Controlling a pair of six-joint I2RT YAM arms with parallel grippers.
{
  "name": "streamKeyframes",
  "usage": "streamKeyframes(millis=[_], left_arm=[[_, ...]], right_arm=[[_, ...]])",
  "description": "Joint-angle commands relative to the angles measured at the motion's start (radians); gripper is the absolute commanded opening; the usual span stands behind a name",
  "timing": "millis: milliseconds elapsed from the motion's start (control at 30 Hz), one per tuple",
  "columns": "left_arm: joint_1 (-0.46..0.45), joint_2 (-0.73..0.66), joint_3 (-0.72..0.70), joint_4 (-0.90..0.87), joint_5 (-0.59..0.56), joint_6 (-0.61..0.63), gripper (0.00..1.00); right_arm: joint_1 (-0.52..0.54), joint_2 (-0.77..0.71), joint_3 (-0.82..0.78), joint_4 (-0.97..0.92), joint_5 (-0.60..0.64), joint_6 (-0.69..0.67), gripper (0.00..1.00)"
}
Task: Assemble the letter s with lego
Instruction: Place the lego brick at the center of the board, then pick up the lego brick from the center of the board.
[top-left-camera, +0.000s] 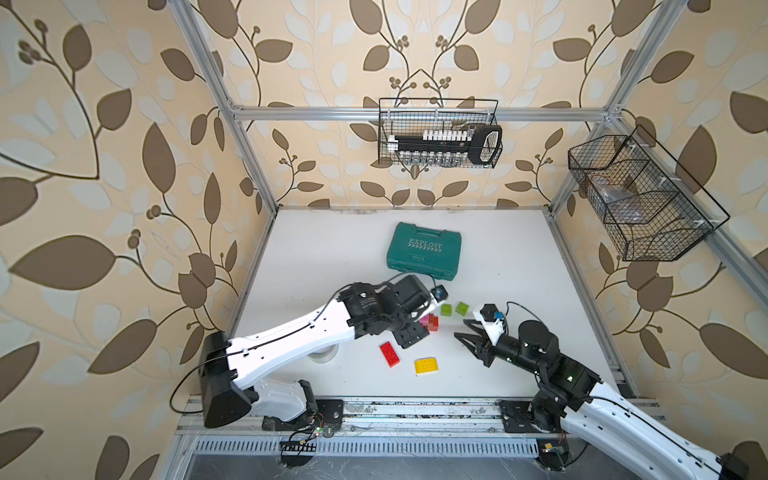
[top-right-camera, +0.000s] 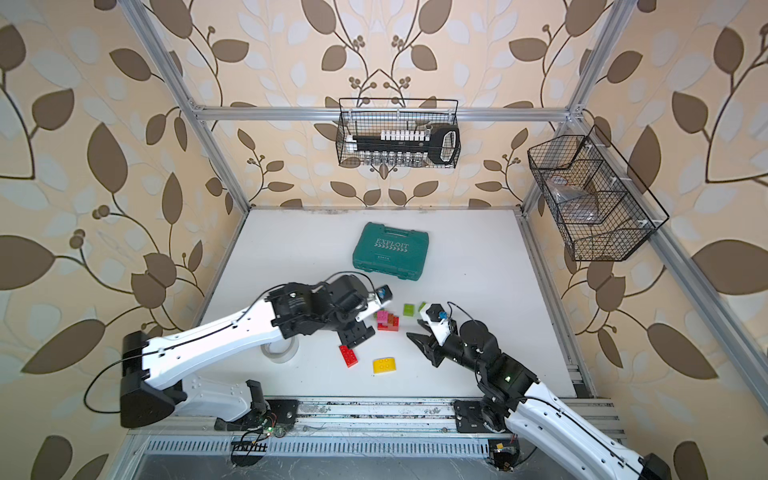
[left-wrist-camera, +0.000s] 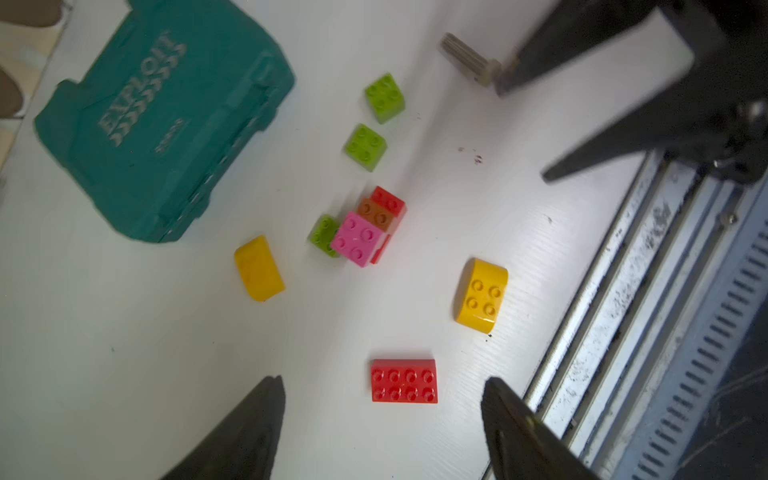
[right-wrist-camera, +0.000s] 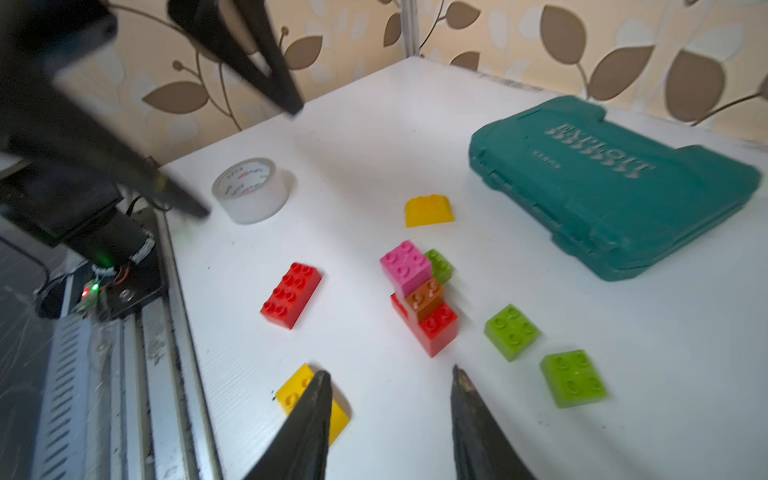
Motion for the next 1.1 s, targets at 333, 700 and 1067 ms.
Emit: streamKeyframes(millis=[333,700,1067], left_arm=[[0.169,-0.087,-0.095,0.066,0.052,-0.211,0.81],[0.189,-0.088,-0.111,0.065,0.065,-0.217,0.82],[0.199,-0.110,-0.113,0.053,0.070,-0.218,0.83]], right_arm=[[0.456,0.387,0.100,0.037,0.413,0.002,0.49],[0.477,0.622,0.143,0.116,0.442,-0.023,0.57],[0.475,0.794,0.152,0.226,0.438,-0.078,0.66]])
